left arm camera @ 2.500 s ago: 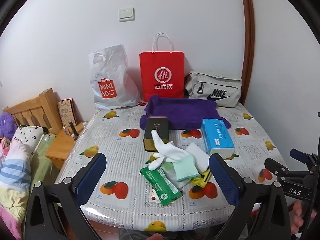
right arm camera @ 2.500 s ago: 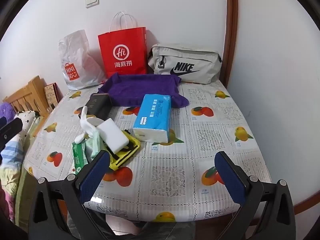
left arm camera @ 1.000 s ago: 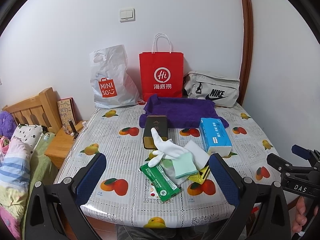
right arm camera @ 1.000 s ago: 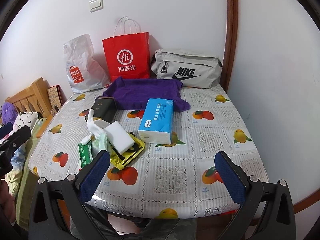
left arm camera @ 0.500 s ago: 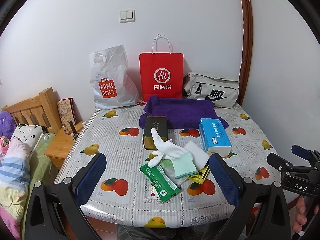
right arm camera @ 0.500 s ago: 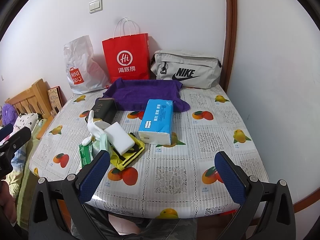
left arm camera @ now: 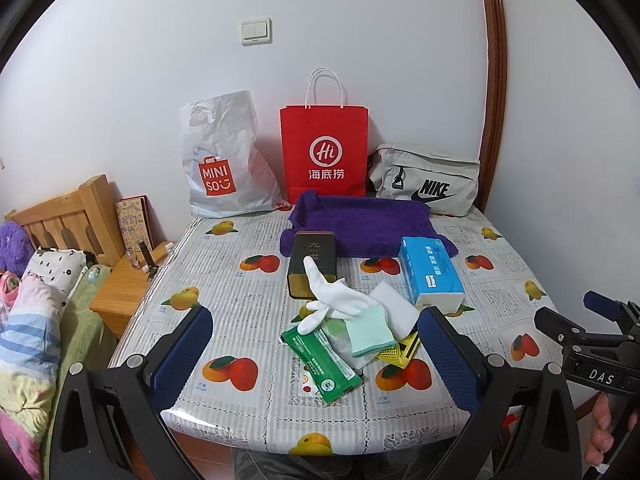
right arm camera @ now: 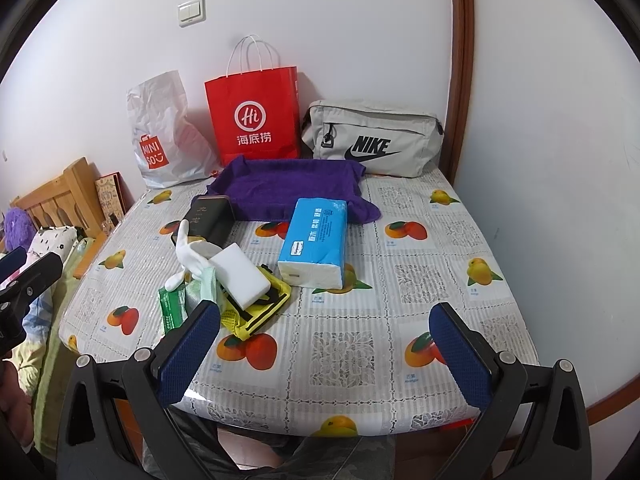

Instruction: Organize soft objects

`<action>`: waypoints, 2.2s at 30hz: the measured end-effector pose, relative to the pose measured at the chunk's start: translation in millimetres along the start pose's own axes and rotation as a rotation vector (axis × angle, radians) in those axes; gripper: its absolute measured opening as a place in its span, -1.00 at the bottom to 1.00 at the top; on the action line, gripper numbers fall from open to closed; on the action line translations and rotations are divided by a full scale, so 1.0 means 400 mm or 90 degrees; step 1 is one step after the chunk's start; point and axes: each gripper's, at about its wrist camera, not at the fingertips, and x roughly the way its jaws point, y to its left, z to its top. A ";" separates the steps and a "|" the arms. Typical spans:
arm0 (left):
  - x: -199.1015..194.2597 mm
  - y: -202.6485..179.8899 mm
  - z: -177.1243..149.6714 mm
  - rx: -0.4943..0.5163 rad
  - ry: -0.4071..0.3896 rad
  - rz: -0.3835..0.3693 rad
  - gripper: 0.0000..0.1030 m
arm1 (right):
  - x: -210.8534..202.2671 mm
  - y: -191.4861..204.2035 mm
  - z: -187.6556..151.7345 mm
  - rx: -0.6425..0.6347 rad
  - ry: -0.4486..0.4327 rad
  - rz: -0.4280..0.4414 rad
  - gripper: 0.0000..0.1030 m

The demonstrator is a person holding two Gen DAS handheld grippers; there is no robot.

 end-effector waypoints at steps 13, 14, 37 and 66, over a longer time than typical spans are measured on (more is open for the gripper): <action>-0.002 -0.002 -0.002 0.000 0.001 0.000 1.00 | 0.002 0.000 -0.004 -0.001 0.002 -0.002 1.00; -0.003 0.000 -0.001 0.000 0.000 0.001 1.00 | 0.002 0.000 -0.004 -0.001 0.001 -0.002 1.00; 0.026 0.037 -0.001 -0.010 0.014 0.007 1.00 | 0.009 0.018 -0.003 -0.045 -0.030 0.002 1.00; 0.468 0.050 -0.179 -0.057 0.201 -0.029 1.00 | 0.339 -0.019 -0.073 0.038 0.088 0.079 1.00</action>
